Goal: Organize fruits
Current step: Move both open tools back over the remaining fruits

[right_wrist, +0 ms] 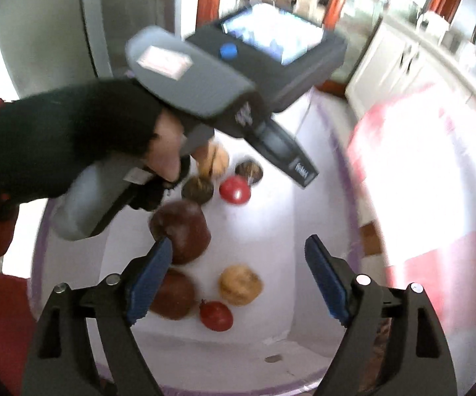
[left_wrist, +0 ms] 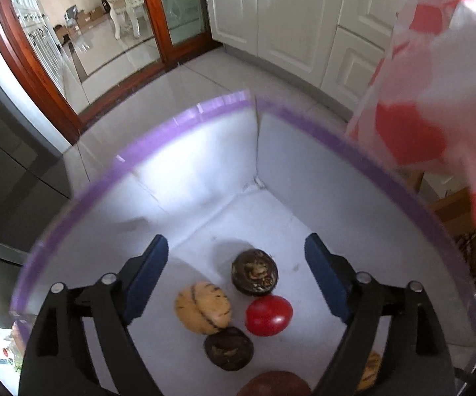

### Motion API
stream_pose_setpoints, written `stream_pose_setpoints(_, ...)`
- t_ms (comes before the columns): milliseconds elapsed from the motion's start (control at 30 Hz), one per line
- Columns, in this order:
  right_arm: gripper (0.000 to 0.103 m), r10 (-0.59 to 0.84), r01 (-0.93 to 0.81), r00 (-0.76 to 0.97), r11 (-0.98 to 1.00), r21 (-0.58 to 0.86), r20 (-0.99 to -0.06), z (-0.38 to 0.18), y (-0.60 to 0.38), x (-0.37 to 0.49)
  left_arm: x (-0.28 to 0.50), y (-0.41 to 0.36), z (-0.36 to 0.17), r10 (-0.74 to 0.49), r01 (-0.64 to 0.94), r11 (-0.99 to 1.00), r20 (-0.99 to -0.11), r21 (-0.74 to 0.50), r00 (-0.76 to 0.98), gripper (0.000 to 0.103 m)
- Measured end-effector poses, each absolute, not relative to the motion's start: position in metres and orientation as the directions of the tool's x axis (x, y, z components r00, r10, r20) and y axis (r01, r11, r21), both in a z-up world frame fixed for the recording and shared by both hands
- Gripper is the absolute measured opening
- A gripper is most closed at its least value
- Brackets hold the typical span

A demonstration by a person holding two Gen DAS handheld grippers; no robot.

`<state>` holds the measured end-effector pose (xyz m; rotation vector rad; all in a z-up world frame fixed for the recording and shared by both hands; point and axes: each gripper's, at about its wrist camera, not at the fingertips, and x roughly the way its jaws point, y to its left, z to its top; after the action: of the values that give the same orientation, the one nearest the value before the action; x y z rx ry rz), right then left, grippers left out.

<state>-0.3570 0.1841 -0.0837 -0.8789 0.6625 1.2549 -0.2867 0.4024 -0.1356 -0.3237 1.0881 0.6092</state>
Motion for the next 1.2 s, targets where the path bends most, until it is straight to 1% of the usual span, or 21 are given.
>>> stream_pose_setpoints(133,0.083,0.671,-0.97,0.223,0.083,-0.227,-0.707,-0.032,0.16,-0.365,-0.294,0.397,-0.099,0.38,-0.631,0.772,-0.848,0.071,0.369,0.091)
stream_pose_setpoints(200,0.086,0.752,-0.965,0.25,0.143,-0.219,-0.61,0.003,0.142,-0.36,-0.299,0.392,-0.075,0.455,-0.663,0.742,-0.8,0.099,0.39,0.092)
stream_pose_setpoints(233,0.086,0.773,-0.963,0.261,0.168,-0.211,-0.577,0.014,0.134,-0.355,-0.302,0.386,-0.055,0.517,-0.686,0.718,-0.75,0.118,0.412,0.092)
stream_pose_setpoints(267,0.087,0.803,-0.957,0.286,0.216,-0.192,-0.523,0.032,0.121,-0.347,-0.306,0.379,-0.036,0.578,-0.712,0.69,-0.691,0.131,0.433,0.093)
stream_pose_setpoints(300,0.087,0.821,-0.949,0.313,0.26,-0.177,-0.478,0.046,0.109,-0.34,-0.308,0.374,-0.021,0.62,-0.731,0.669,-0.643,0.134,0.45,0.1)
stream_pose_setpoints(333,0.087,0.83,-0.942,0.336,0.292,-0.167,-0.445,0.055,0.1,-0.335,-0.314,0.361,0.006,0.677,-0.758,0.641,-0.549,0.115,0.489,0.102)
stream_pose_setpoints(367,0.087,0.839,-0.927,0.375,0.341,-0.157,-0.394,0.069,0.084,-0.326,-0.315,0.352,0.024,0.698,-0.766,0.636,-0.487,0.087,0.525,0.101)
stream_pose_setpoints(400,0.087,0.839,-0.91,0.415,0.385,-0.155,-0.352,0.077,0.068,-0.317,-0.317,0.342,0.042,0.701,-0.762,0.646,-0.435,0.053,0.564,0.101)
stream_pose_setpoints(467,0.087,0.811,-0.857,0.516,0.495,-0.145,-0.275,0.094,0.034,-0.292,-0.31,0.321,0.072,0.677,-0.727,0.687,-0.362,-0.003,0.641,0.101)
stream_pose_setpoints(533,0.087,0.764,-0.801,0.596,0.587,-0.119,-0.245,0.103,0.004,-0.265,-0.294,0.295,0.1,0.61,-0.651,0.758,-0.302,-0.048,0.733,0.102)
stream_pose_setpoints(567,0.087,0.738,-0.772,0.631,0.626,-0.104,-0.238,0.104,-0.011,-0.251,-0.282,0.282,0.109,0.562,-0.601,0.796,-0.289,-0.064,0.775,0.102)
stream_pose_setpoints(633,0.087,0.68,-0.71,0.693,0.701,-0.067,-0.239,0.1,-0.039,-0.222,-0.247,0.258,0.121,0.457,-0.501,0.861,-0.3,-0.088,0.837,0.102)
stream_pose_setpoints(733,0.087,0.571,-0.586,0.772,0.809,0.034,-0.279,0.097,-0.086,-0.166,-0.185,0.218,0.124,0.3,-0.371,0.916,-0.355,-0.154,0.886,0.102)
stream_pose_setpoints(800,0.087,0.502,-0.5,0.814,0.862,0.086,-0.292,0.089,-0.113,-0.139,-0.144,0.191,0.116,0.242,-0.329,0.927,-0.379,-0.183,0.893,0.101)
stream_pose_setpoints(900,0.087,0.418,-0.394,0.852,0.908,0.141,-0.315,0.078,-0.152,-0.11,-0.075,0.15,0.102,0.193,-0.299,0.933,-0.422,-0.201,0.886,0.101)
stream_pose_setpoints(1033,0.087,0.352,-0.306,0.872,0.934,0.184,-0.341,0.065,-0.179,-0.098,-0.015,0.12,0.086,0.148,-0.29,0.918,-0.447,-0.269,0.882,0.101)
stream_pose_setpoints(1200,0.087,0.36,-0.261,0.845,0.923,0.283,-0.395,0.051,-0.19,-0.098,0.047,0.112,0.068,0.138,-0.326,0.887,-0.488,-0.326,0.862,0.101)
